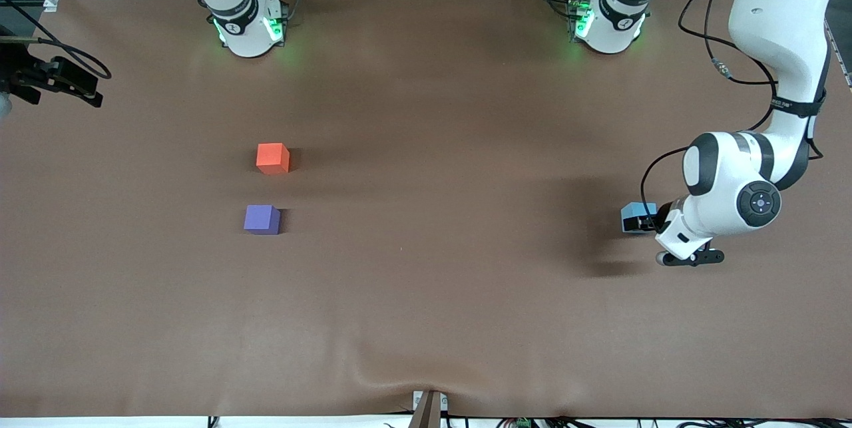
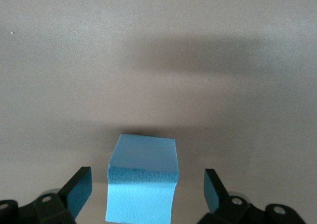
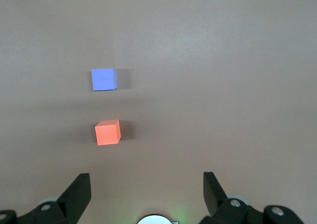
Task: Place blue block between orange and purple blocks
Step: 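Carry the light blue cube with the left gripper toward the table middle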
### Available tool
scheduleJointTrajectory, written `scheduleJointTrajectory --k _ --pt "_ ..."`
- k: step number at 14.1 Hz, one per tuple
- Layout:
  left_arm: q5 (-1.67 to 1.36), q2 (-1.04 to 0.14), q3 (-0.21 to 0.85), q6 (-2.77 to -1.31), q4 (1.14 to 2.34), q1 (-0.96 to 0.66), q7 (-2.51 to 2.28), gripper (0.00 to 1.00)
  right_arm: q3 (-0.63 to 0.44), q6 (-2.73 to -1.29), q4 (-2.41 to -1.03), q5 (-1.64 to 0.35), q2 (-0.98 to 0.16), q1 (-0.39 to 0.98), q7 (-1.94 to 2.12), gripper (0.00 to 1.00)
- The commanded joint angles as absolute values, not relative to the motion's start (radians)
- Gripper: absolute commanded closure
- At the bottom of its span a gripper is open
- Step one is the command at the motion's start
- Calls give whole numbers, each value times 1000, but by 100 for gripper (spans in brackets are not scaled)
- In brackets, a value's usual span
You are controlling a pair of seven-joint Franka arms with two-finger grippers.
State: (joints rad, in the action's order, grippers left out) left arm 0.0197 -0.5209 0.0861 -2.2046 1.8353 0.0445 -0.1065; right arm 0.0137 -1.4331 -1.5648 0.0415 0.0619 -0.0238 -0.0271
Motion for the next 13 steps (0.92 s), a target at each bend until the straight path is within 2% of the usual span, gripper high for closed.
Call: scheduleJointTrajectory --k 1,6,7,8,9,11,13 --pt "11 -503 84 -2197 1865 41 -118 0 14 -1422 -1545 48 54 -28 -20 0" --pt "44 -568 84 -2200 1868 37 -114 0 14 -1424 -1545 48 52 -26 -20 0" --pt "58 -569 84 -2200 1867 34 -114 16 14 -1424 -1545 48 52 -26 -20 0" --pt "73 -568 84 -2198 1867 32 -112 44 14 -1425 -1545 46 52 -25 -20 0" --pt "89 -565 84 -2198 1867 31 -112 58 14 -1425 -1545 46 52 -25 -20 0" --pt "97 -557 84 -2197 1868 29 -109 64 14 -1425 -1545 46 52 -25 -20 0" --pt "97 -537 84 -2177 1868 -4 -116 65 14 -1424 -1545 46 52 -25 -20 0"
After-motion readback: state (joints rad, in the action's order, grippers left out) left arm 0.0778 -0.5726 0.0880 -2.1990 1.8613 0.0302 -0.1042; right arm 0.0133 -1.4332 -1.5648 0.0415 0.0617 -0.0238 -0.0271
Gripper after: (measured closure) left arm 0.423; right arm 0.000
